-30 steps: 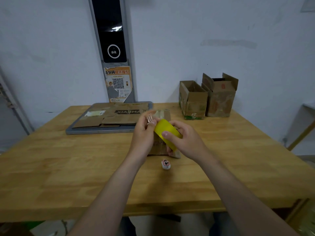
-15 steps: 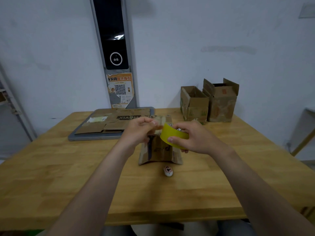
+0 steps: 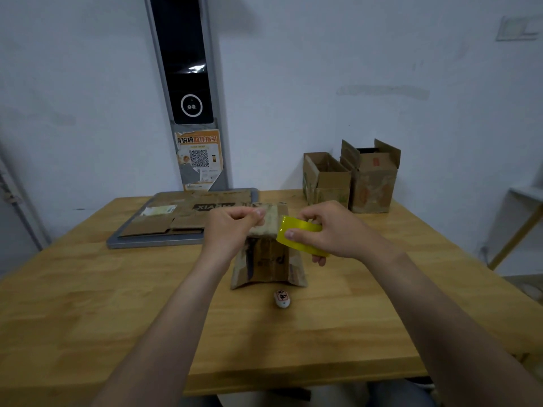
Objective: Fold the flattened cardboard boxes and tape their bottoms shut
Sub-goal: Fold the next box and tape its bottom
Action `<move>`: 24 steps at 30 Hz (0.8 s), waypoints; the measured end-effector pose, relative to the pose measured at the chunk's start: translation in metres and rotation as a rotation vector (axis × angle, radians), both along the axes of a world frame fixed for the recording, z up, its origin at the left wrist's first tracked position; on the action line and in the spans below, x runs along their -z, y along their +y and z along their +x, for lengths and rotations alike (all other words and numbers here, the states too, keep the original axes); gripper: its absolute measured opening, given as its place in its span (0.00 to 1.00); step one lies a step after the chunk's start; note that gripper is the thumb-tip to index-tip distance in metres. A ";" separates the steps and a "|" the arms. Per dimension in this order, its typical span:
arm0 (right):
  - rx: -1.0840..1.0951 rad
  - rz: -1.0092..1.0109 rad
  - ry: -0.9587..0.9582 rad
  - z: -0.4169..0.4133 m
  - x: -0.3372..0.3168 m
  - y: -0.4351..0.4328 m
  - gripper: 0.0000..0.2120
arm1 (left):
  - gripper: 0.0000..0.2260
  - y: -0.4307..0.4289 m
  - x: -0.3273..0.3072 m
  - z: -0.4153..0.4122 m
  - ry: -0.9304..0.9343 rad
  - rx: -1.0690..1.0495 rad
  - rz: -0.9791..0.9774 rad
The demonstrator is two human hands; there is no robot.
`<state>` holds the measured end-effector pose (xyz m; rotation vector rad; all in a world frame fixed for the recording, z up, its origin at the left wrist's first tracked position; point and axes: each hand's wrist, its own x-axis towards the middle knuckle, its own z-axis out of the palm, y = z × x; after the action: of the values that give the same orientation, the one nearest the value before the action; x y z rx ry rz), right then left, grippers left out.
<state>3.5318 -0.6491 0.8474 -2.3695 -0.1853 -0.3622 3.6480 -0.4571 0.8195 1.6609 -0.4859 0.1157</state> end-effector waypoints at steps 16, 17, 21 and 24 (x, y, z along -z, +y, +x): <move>0.345 -0.412 -0.254 0.017 0.027 -0.046 0.20 | 0.07 0.025 0.042 0.019 0.150 -0.199 -0.185; 0.361 -0.435 -0.268 0.021 0.028 -0.046 0.18 | 0.06 0.024 0.045 0.019 0.162 -0.206 -0.206; 0.389 -0.485 -0.275 0.042 0.036 -0.053 0.24 | 0.04 0.017 0.060 0.019 0.238 -0.245 -0.229; 0.402 -0.519 -0.244 0.057 0.042 -0.057 0.26 | 0.03 0.014 0.071 0.024 0.276 -0.269 -0.256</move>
<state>3.5891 -0.7058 0.8055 -2.8684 0.1041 -0.8864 3.6721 -0.4432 0.7483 1.4542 -0.0346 0.1375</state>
